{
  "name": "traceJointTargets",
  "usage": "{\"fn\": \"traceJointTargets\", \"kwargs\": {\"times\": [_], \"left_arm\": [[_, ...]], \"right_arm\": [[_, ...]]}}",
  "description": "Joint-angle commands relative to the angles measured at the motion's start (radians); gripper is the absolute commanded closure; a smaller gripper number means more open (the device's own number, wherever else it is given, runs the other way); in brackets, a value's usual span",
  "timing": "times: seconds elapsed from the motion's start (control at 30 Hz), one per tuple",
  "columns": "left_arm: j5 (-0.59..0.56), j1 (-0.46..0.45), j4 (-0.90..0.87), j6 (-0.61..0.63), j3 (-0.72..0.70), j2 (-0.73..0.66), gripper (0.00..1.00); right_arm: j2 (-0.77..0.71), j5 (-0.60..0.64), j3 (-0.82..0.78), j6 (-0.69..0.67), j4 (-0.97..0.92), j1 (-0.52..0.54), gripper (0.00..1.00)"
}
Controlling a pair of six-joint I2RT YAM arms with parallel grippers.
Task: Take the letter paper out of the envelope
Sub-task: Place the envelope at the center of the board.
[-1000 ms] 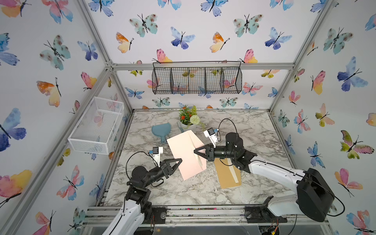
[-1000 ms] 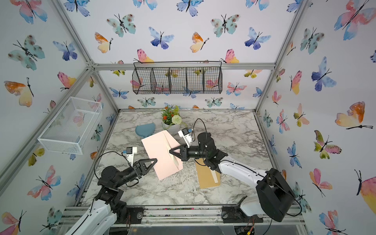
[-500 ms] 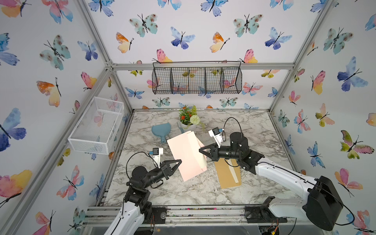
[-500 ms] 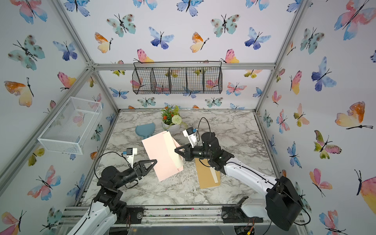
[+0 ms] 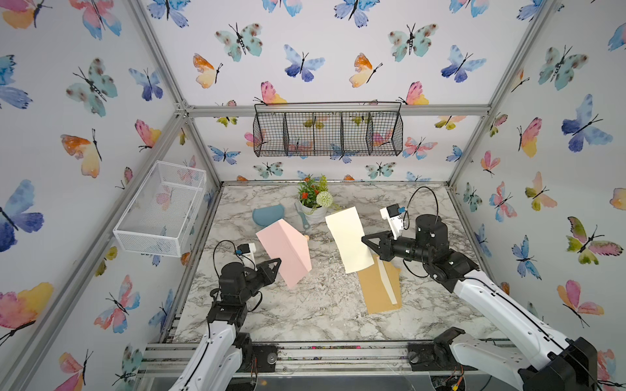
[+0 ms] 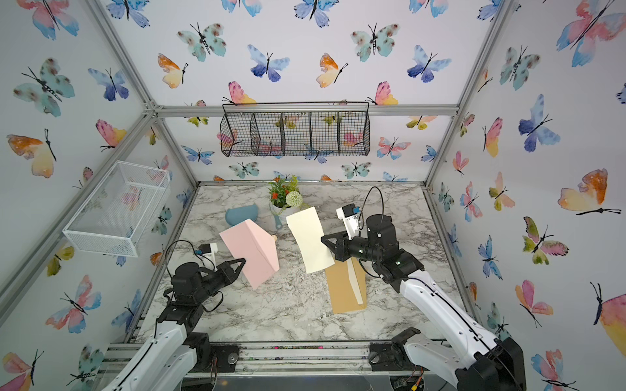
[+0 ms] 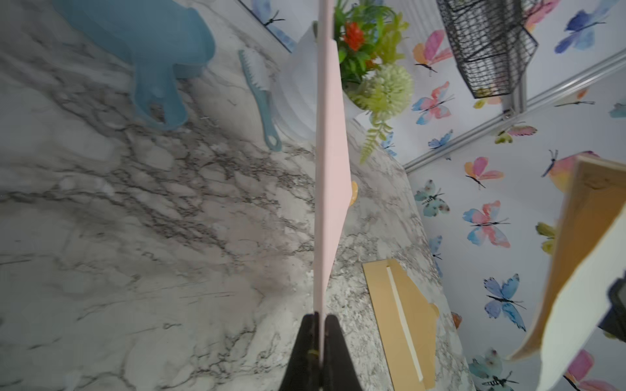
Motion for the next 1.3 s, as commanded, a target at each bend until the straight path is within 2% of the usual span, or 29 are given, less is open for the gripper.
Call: {"fn": "traceJointTargets", "kwargs": {"times": [0.0, 0.1, 0.17, 0.23, 0.33, 0.4, 0.57, 0.77, 0.87, 1.0, 1.07, 1.17, 1.2, 1.27], "left_arm": [[0.115, 0.189, 0.118, 0.024, -0.031, 0.139, 0.94], [0.182, 0.341, 0.139, 0.053, -0.012, 0.238, 0.93], [0.207, 0.409, 0.133, 0.078, 0.004, 0.289, 0.87], [0.246, 0.445, 0.157, 0.070, 0.004, 0.335, 0.75], [0.322, 0.449, 0.249, 0.028, -0.019, 0.381, 0.47], [0.342, 0.449, 0.255, 0.020, -0.019, 0.392, 0.37], [0.278, 0.449, 0.148, 0.026, -0.024, 0.299, 0.36], [-0.049, 0.447, -0.182, 0.058, -0.013, -0.043, 0.34], [-0.075, 0.447, -0.279, 0.009, -0.050, -0.222, 0.32], [-0.048, 0.447, -0.463, -0.053, -0.082, -0.441, 0.32], [0.039, 0.448, -0.485, -0.100, -0.099, -0.535, 0.34], [0.256, 0.443, -0.270, -0.289, -0.182, -0.643, 0.38], [0.321, 0.431, -0.136, -0.356, -0.213, -0.622, 0.39], [0.381, 0.396, 0.078, -0.421, -0.232, -0.564, 0.39]], "right_arm": [[-0.002, -0.081, -0.049, 0.028, 0.023, -0.002, 0.99], [0.010, -0.132, -0.090, 0.055, 0.082, -0.002, 0.99], [0.027, -0.167, -0.101, 0.063, 0.101, -0.002, 0.99], [0.044, -0.198, -0.104, 0.068, 0.114, -0.001, 0.99], [0.055, -0.208, -0.111, 0.077, 0.139, -0.002, 0.99], [0.061, -0.219, -0.116, 0.085, 0.157, -0.002, 0.99], [0.075, -0.253, -0.134, 0.114, 0.215, -0.002, 0.99], [0.090, -0.268, -0.157, 0.137, 0.265, -0.002, 0.99], [0.099, -0.276, -0.166, 0.153, 0.298, 0.000, 0.99], [0.108, -0.285, -0.173, 0.166, 0.323, 0.000, 0.99], [0.108, -0.290, -0.174, 0.170, 0.329, 0.000, 0.99], [0.123, -0.342, -0.196, 0.215, 0.430, 0.000, 0.99], [0.135, -0.377, -0.213, 0.258, 0.508, 0.000, 0.99], [0.170, -0.444, -0.236, 0.335, 0.646, 0.000, 0.99]]}}
